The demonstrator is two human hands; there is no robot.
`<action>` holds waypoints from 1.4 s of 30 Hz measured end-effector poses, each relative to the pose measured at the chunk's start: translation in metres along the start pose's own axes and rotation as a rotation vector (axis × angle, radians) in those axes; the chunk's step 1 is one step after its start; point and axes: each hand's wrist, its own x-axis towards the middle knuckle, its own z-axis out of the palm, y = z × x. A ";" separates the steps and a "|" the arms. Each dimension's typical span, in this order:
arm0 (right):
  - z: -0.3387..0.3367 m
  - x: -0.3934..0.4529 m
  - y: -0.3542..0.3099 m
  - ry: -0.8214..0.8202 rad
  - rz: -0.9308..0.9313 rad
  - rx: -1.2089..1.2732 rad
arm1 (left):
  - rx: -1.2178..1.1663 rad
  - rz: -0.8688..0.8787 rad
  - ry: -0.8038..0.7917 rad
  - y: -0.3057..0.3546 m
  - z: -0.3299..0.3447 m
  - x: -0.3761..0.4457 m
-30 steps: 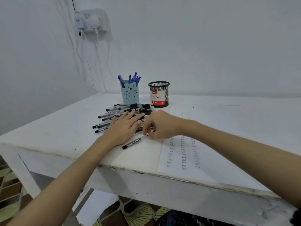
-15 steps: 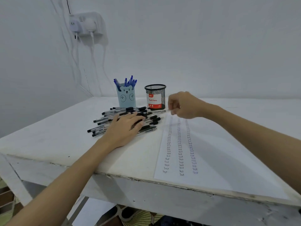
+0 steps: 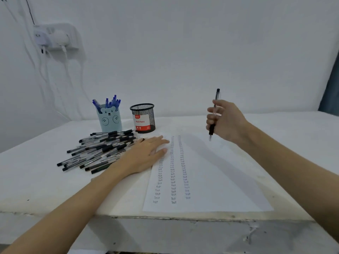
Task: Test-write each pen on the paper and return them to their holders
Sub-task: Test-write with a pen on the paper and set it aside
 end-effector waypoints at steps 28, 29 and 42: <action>-0.029 0.032 0.012 0.001 -0.011 -0.370 | -0.076 0.207 0.095 0.033 0.015 0.032; -0.029 0.032 0.016 0.019 -0.047 -0.463 | -0.085 0.218 0.100 0.035 0.017 0.032; -0.060 0.022 0.050 -0.266 -0.421 -1.395 | -0.255 0.052 -0.079 0.029 0.024 0.037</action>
